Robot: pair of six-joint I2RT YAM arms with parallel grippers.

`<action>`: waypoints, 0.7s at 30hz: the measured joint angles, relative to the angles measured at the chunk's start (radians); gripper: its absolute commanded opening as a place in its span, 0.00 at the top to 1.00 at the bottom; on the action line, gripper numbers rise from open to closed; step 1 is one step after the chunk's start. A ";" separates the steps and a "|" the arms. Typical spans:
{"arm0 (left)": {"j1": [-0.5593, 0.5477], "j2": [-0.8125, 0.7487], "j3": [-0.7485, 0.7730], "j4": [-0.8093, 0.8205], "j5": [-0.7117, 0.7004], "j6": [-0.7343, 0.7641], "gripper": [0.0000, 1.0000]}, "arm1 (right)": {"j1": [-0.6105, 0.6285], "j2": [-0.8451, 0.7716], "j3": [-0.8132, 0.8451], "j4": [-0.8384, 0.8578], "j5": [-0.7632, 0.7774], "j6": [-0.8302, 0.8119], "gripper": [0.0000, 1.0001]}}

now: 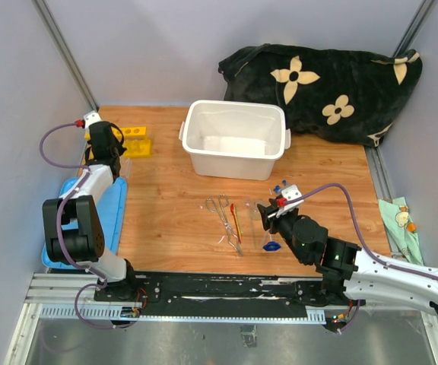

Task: Organize the chemistry lab equipment
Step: Insert the test tube into the slot of the test tube rack.

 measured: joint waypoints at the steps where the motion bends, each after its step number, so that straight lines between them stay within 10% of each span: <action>1: 0.001 0.003 -0.005 0.006 0.001 -0.002 1.00 | 0.000 -0.004 0.000 -0.002 0.002 0.000 0.60; 21: 0.003 0.014 -0.057 0.012 -0.024 -0.003 1.00 | -0.027 -0.044 -0.024 -0.008 0.011 0.007 0.59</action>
